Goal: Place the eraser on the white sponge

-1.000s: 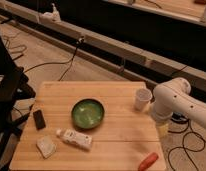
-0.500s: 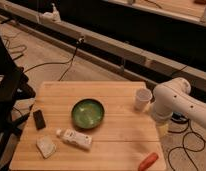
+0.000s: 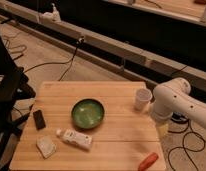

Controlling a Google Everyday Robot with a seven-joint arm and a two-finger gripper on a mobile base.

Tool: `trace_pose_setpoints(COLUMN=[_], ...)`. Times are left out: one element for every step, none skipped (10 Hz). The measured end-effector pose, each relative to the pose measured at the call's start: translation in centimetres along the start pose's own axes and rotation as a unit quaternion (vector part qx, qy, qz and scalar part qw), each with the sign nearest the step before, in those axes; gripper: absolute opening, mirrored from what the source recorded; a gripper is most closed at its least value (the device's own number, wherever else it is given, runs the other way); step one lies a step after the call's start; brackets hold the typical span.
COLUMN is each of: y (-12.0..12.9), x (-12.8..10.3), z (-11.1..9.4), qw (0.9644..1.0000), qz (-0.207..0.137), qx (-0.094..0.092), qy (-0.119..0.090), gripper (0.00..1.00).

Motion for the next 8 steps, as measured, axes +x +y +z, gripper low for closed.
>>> trace_pose_setpoints(y=[0.0,0.0,0.0,0.0,0.0,-0.5,-1.2,-2.2], x=[0.0,0.0,0.0,0.0,0.0,0.0,-0.4,-1.1], z=[0.0,0.0,0.0,0.0,0.0,-0.3,-0.6,-1.0], qw=[1.0000,1.0000,1.0000,1.0000,1.0000,1.0000,0.9999,0.9997], qz=[0.000,0.000,0.000,0.000,0.001,0.003,0.000,-0.006], qx=[0.000,0.000,0.000,0.000,0.001,0.008,0.016,0.025], qy=[0.000,0.000,0.000,0.000,0.001,0.003,0.004,0.000], gripper=[0.80,0.80,0.80,0.80,0.80,0.80,0.80,0.80])
